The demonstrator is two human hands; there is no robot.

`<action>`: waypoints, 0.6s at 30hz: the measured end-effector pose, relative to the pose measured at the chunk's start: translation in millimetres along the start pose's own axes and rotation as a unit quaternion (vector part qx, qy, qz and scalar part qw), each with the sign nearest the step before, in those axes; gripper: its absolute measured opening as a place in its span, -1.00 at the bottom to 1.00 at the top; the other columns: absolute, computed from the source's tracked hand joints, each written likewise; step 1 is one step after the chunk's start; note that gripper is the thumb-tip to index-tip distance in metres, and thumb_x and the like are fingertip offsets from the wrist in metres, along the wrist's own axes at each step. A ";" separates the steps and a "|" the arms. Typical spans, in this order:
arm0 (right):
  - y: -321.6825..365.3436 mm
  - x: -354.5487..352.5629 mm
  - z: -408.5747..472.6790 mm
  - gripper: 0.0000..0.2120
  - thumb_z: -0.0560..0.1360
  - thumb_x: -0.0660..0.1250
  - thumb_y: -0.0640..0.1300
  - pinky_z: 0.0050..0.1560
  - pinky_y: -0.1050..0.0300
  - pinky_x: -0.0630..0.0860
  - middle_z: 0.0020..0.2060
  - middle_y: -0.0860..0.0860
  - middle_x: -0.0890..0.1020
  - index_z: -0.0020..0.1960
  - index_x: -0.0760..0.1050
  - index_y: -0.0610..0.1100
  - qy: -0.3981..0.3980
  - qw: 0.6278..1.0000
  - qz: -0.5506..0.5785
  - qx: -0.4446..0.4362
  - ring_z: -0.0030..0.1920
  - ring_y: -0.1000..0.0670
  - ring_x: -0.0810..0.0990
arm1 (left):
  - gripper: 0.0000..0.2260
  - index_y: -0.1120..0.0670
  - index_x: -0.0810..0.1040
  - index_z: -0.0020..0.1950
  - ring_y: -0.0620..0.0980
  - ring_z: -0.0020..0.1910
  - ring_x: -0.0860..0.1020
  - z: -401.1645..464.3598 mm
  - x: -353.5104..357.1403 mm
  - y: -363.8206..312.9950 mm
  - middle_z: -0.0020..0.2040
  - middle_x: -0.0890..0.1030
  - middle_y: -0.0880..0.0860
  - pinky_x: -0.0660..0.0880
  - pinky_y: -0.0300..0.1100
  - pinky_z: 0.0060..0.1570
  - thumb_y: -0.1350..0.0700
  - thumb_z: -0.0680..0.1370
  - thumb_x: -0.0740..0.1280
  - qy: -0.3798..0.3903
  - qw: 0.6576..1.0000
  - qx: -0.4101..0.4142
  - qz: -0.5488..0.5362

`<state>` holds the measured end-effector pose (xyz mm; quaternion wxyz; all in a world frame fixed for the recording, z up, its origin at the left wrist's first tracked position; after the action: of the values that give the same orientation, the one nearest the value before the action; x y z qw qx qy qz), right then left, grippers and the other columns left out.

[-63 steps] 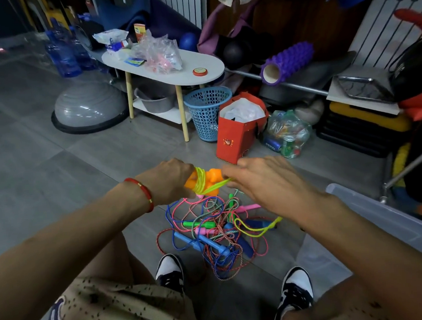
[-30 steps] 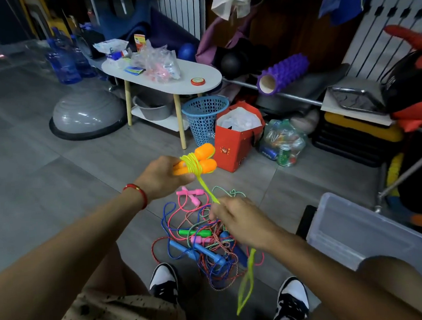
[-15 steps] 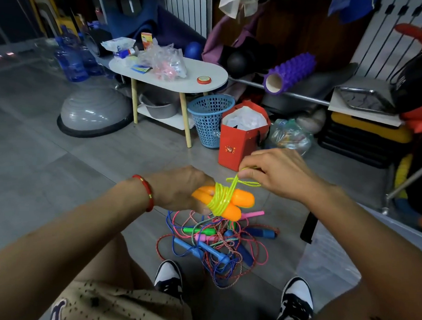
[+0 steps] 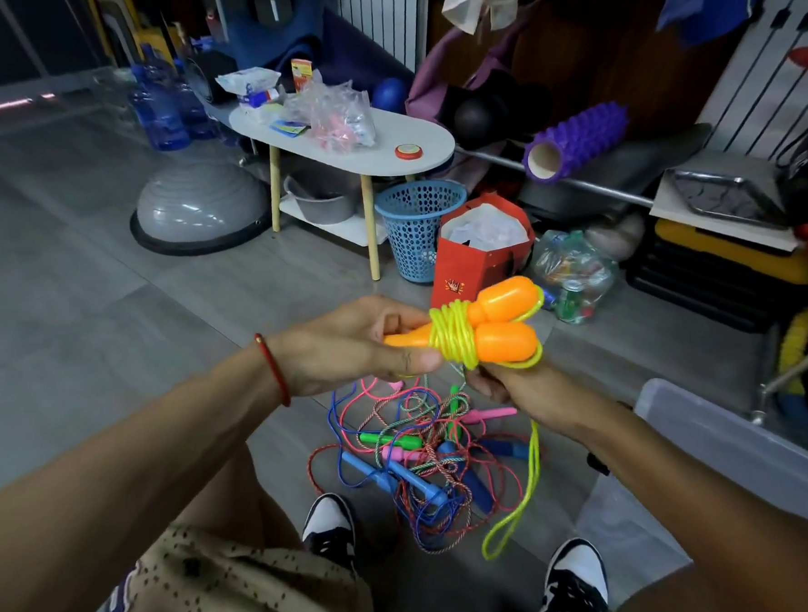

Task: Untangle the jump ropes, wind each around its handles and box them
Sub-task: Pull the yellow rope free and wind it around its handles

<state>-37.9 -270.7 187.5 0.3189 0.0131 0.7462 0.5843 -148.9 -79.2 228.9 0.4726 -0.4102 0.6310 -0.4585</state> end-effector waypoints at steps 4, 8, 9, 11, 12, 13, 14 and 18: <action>-15.1 14.0 -1.4 -0.60 0.69 0.07 0.11 -0.19 0.01 0.41 -0.44 0.13 0.43 -0.26 0.40 0.01 -0.007 0.997 -0.071 0.017 -0.38 0.13 0.39 | -0.73 0.29 0.56 -0.06 0.02 -0.30 0.29 14.6 3.3 16.2 -0.22 0.33 0.15 0.30 -0.27 -0.35 0.08 0.52 0.46 -0.102 0.989 -0.033 -0.104; -15.6 27.6 -14.5 -0.71 0.71 0.04 0.08 -0.01 -0.13 0.46 -0.31 0.04 0.46 -0.10 0.35 -0.03 0.039 0.971 -0.234 -0.005 -0.19 -0.06 0.51 | -0.82 0.24 0.56 0.01 -0.10 -0.39 0.44 15.2 -12.0 30.8 -0.30 0.45 0.08 0.39 -0.28 -0.42 0.12 0.56 0.40 -0.164 0.970 -0.118 -0.135; -13.8 30.3 -17.3 -0.72 0.71 0.02 0.09 -0.01 -0.12 0.46 -0.30 0.02 0.44 -0.02 0.34 -0.06 0.042 0.960 -0.276 -0.019 -0.15 -0.13 0.52 | -0.83 0.23 0.57 -0.04 -0.12 -0.43 0.44 14.6 -13.3 36.1 -0.37 0.48 0.01 0.35 -0.25 -0.40 0.11 0.57 0.41 -0.167 0.972 -0.133 -0.096; -4.3 32.6 -22.2 -0.75 0.71 0.01 0.07 -0.11 -0.06 0.45 -0.30 0.01 0.43 0.09 0.32 -0.09 0.037 0.925 -0.374 -0.053 -0.14 -0.20 0.55 | -0.78 0.17 0.56 -0.19 -0.14 -0.48 0.39 15.8 -14.1 46.6 -0.46 0.47 -0.08 0.29 -0.23 -0.38 0.07 0.56 0.43 -0.182 0.971 -0.153 -0.016; 0.9 32.1 -24.6 -0.78 0.71 0.02 0.02 -0.15 -0.04 0.42 -0.28 -0.03 0.48 0.11 0.32 -0.10 0.032 0.900 -0.428 -0.076 -0.13 -0.22 0.58 | -0.75 0.14 0.55 -0.25 -0.11 -0.46 0.37 16.8 -14.0 51.2 -0.47 0.44 -0.07 0.29 -0.22 -0.38 0.04 0.55 0.45 -0.188 0.967 -0.168 0.026; 6.8 30.8 -26.3 -0.83 0.71 0.06 -0.02 -0.19 -0.03 0.39 -0.23 -0.06 0.55 0.12 0.34 -0.11 0.027 0.870 -0.481 -0.104 -0.12 -0.23 0.61 | -0.71 0.13 0.52 -0.28 -0.07 -0.43 0.34 17.7 -13.1 53.1 -0.45 0.40 -0.05 0.29 -0.20 -0.37 -0.01 0.54 0.46 -0.192 0.962 -0.178 0.079; 14.5 28.0 -26.7 -0.86 0.69 0.12 -0.05 -0.25 -0.01 0.36 -0.19 -0.07 0.60 0.12 0.36 -0.10 0.021 0.842 -0.524 -0.130 -0.13 -0.23 0.63 | -0.67 0.11 0.49 -0.29 -0.04 -0.40 0.33 19.2 -11.6 53.8 -0.41 0.37 -0.02 0.29 -0.19 -0.35 -0.06 0.52 0.47 -0.185 0.956 -0.180 0.139; 37.0 3.2 -18.9 -0.76 0.49 0.46 0.07 -0.46 0.16 0.09 -0.43 0.03 0.59 -0.17 0.50 -0.05 -0.041 0.755 -0.615 -0.224 -0.50 -0.09 0.59 | -0.61 0.07 0.49 -0.22 0.12 -0.31 0.41 21.2 -8.3 55.3 -0.34 0.40 0.06 0.33 -0.16 -0.26 -0.24 0.49 0.43 -0.086 0.914 -0.200 0.341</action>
<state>-62.8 -274.1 220.8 0.6338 -0.4960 0.4278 0.4115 -131.1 -61.9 174.5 0.5611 -0.2936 0.7679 -0.0966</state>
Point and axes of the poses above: each hand's wrist, its own z-axis towards the middle knuckle, its own x-axis out of the palm, y = z × x, the point moved 1 cm from there along z, towards the middle knuckle
